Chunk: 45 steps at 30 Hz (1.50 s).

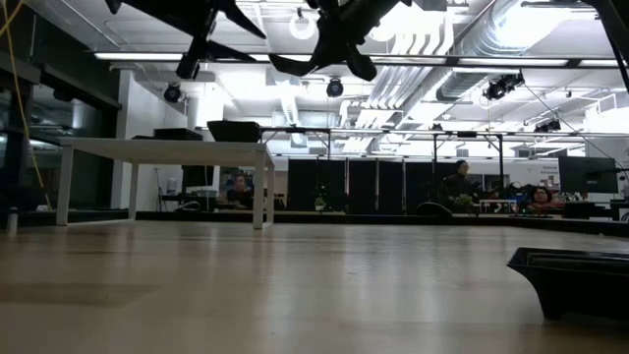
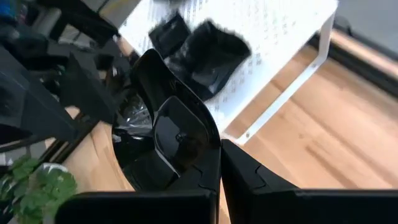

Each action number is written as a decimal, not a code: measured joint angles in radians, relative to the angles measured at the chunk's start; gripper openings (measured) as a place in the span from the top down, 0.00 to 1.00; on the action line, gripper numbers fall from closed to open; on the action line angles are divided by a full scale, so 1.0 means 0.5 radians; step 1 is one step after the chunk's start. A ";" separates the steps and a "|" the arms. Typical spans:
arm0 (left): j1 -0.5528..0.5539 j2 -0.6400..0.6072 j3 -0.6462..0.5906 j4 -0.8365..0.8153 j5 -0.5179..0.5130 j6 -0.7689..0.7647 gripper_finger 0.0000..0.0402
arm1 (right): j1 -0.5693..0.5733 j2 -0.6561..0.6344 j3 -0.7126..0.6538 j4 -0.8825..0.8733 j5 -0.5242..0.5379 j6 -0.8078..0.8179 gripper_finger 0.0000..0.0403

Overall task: Pick & Place Mini shaped plates
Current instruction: Stack the black leaf shaped plate on top of the black leaf shaped plate on the shelf

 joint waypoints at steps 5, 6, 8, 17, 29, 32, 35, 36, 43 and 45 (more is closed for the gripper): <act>-0.093 0.077 0.001 0.004 -0.172 0.233 0.58 | 0.052 0.016 -0.001 -0.041 -0.013 0.016 1.00; -0.105 0.089 0.001 0.005 -0.194 0.269 0.58 | 0.055 0.016 -0.001 -0.050 -0.015 0.019 1.00; -0.126 0.096 0.001 0.009 -0.221 0.301 0.58 | 0.067 0.016 -0.001 -0.058 -0.015 0.020 1.00; -0.126 0.096 0.001 -0.073 -0.227 0.310 0.58 | 0.096 0.017 -0.001 -0.075 -0.012 0.027 1.00; -0.126 0.096 0.001 -0.094 -0.213 0.287 0.58 | 0.140 0.017 -0.001 -0.047 0.007 0.048 1.00; -0.126 0.096 0.001 -0.094 -0.213 0.286 0.59 | 0.151 0.017 -0.001 -0.044 0.015 0.049 1.00; -0.127 0.096 0.001 -0.094 -0.212 0.286 0.66 | 0.161 0.017 -0.001 -0.037 0.026 0.050 1.00; -0.127 0.096 0.001 -0.094 -0.212 0.286 0.69 | 0.162 0.018 -0.001 -0.037 0.027 0.050 1.00; -0.127 0.096 0.001 -0.091 -0.203 0.284 0.89 | 0.162 0.018 -0.001 -0.036 0.028 0.064 1.00; -0.127 0.096 0.001 -0.091 -0.180 0.282 0.92 | 0.162 0.018 -0.001 -0.036 0.039 0.064 1.00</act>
